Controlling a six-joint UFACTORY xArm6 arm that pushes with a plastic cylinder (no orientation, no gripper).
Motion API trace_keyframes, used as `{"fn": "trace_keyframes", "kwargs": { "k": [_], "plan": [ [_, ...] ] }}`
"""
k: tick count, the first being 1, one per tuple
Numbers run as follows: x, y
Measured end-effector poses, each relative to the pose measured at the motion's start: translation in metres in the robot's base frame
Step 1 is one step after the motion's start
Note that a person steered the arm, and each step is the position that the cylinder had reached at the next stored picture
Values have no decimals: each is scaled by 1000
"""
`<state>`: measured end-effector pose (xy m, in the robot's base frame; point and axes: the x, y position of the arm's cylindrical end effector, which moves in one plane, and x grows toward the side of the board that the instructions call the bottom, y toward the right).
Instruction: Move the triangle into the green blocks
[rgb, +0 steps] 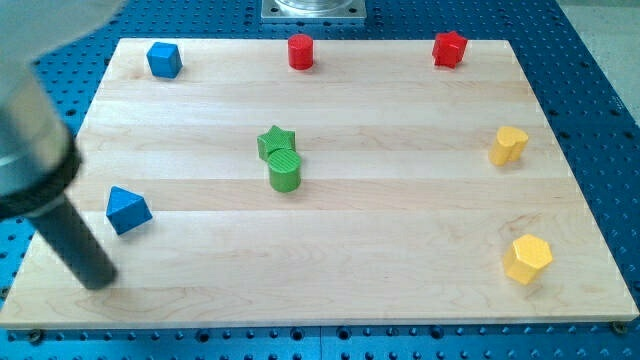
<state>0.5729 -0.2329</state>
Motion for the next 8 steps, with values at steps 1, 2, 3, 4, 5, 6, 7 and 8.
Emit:
{"fn": "trace_keyframes", "kwargs": {
  "k": [1, 2, 3, 4, 5, 6, 7, 8],
  "plan": [
    [-60, 16],
    [-93, 90],
    [-116, 113],
    [-108, 41],
    [-123, 76],
    [-143, 108],
    [-152, 111],
    [-152, 125]
  ]
}}
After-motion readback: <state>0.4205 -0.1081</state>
